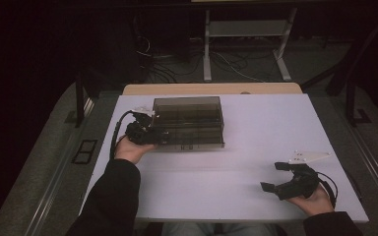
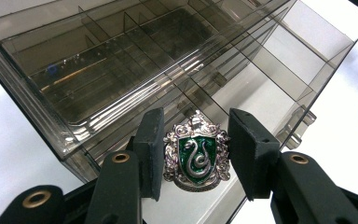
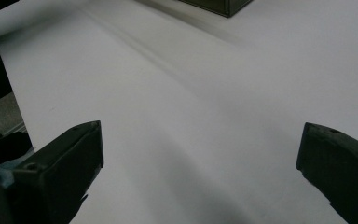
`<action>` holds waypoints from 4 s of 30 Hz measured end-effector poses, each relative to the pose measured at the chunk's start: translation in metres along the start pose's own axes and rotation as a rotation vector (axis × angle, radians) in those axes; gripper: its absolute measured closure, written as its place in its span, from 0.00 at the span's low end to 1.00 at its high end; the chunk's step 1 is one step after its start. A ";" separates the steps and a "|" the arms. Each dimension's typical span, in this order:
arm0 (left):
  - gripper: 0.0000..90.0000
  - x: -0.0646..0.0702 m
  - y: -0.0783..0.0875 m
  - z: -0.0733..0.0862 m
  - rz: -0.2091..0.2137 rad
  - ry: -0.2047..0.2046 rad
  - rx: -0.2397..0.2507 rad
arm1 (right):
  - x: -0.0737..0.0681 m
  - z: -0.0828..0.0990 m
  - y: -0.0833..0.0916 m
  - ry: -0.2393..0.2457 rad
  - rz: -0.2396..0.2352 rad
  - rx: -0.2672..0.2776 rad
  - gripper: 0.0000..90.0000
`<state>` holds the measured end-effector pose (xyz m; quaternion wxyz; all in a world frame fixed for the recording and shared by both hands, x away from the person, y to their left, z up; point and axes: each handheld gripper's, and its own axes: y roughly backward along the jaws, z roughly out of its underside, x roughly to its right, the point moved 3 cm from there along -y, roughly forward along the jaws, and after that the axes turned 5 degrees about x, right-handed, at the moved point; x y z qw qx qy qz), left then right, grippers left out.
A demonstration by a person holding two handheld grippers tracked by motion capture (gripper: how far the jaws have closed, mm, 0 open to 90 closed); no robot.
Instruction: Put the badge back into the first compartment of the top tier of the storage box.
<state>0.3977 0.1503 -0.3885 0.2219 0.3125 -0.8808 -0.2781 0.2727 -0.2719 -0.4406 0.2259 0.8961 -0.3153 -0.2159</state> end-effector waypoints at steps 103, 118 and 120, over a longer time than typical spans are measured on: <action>0.00 0.086 0.011 0.083 0.102 -0.136 0.140 | -0.001 -0.003 0.003 -0.008 -0.017 0.035 0.00; 0.00 0.085 0.001 0.095 0.101 -0.152 0.112 | -0.002 -0.002 0.002 0.001 -0.025 0.032 0.00; 0.00 0.085 0.001 0.095 0.101 -0.151 0.114 | -0.001 -0.002 0.002 0.003 -0.024 0.033 0.00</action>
